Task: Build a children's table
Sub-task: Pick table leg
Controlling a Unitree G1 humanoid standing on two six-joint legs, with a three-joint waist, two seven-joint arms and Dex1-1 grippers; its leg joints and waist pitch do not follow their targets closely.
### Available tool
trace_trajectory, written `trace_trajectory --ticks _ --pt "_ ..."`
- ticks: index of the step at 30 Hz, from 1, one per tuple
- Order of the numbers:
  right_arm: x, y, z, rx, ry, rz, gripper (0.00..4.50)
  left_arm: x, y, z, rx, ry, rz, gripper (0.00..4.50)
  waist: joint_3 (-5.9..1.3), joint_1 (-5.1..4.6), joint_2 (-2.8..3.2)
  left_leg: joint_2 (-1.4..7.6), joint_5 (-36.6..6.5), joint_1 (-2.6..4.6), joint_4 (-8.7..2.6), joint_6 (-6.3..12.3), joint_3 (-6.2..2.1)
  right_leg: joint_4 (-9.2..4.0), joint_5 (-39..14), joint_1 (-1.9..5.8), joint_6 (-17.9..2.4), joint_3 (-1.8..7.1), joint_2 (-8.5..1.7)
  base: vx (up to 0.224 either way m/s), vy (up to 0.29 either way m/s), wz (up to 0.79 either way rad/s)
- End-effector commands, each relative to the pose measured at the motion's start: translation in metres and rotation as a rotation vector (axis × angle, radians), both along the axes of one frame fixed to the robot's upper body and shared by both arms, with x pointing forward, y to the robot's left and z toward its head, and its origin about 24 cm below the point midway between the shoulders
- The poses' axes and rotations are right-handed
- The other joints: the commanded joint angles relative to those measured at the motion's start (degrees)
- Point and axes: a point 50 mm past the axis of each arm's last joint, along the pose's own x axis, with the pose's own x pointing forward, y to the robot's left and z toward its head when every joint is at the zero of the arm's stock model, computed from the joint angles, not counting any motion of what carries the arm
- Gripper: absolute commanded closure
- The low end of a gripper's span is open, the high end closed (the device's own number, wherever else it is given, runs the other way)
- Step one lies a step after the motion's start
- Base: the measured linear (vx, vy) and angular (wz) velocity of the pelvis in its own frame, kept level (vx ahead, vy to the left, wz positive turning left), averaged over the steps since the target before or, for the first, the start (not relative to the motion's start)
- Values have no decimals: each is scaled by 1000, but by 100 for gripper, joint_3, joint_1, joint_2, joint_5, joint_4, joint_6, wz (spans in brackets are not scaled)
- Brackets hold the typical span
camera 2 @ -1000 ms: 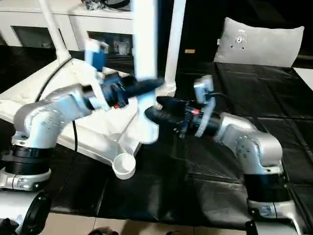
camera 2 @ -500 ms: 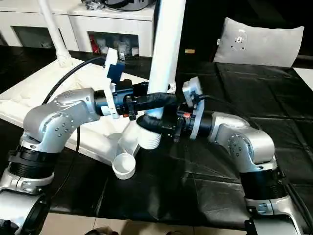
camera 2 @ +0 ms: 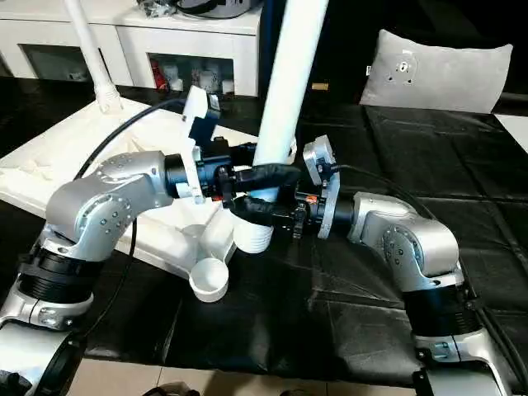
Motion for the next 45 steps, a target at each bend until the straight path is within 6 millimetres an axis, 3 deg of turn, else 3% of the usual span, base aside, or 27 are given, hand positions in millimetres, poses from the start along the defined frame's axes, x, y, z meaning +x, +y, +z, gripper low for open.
trace_trajectory --ticks 1,5,17,19,28,29,32,34,38,45 --pt "1 0 3 -11 -6 10 219 -2 -1 3 6 -39 -6 260 -419 15 -27 314 -281 -8 -413 214 -65 -397 -1398 404 -1042 277 -425 0 0 0" --pt "2 0 1 -18 -5 3 243 -2 -2 4 10 -40 0 260 -422 9 -53 319 -281 -5 -414 212 -62 -400 -1438 404 -1022 278 -427 0 0 0" --pt "4 1 -6 -49 -15 -44 257 4 -6 4 -36 1 61 260 -425 6 -46 310 -226 -5 -400 250 -55 -399 -1402 400 -1019 276 -417 0 0 0" --pt "5 1 -7 -57 -21 -56 259 4 -6 5 -38 15 53 190 -426 9 -30 307 -261 -1 -400 243 -57 -408 -1451 401 -1021 272 -420 0 0 0" --pt "18 5 -18 -94 -38 -188 261 -10 -17 19 -201 61 -47 130 -427 -12 -38 307 -291 -11 -402 217 -52 -385 -1296 405 -1131 269 -419 0 0 0" --pt "19 5 -18 -95 -39 -194 261 -11 -17 20 -213 69 -53 105 -422 -5 -41 307 -344 -4 -404 222 -51 -398 -1364 406 -1118 269 -422 0 0 0" --pt "20 9 -19 -96 -44 -204 261 -14 -22 25 -276 95 -57 96 -420 -7 -45 307 -336 -8 -408 252 -54 -405 -1383 404 -1080 273 -417 0 0 0" --pt "21 10 -19 -96 -46 -207 262 -15 -24 25 -286 112 -66 64 -425 4 -42 304 -337 -5 -400 253 -51 -400 -1367 406 -1095 273 -422 0 0 0" --pt "22 13 -19 -94 -57 -212 262 -10 -28 12 -168 105 -2 55 -420 -6 -42 308 -328 -8 -412 293 -60 -413 -1412 397 -1013 271 -407 0 0 0" --pt "23 12 -21 -111 -67 -224 262 -3 -21 10 -119 33 80 15 -423 -5 -46 309 -325 -5 -418 273 -66 -412 -1424 404 -959 273 -415 0 0 0"
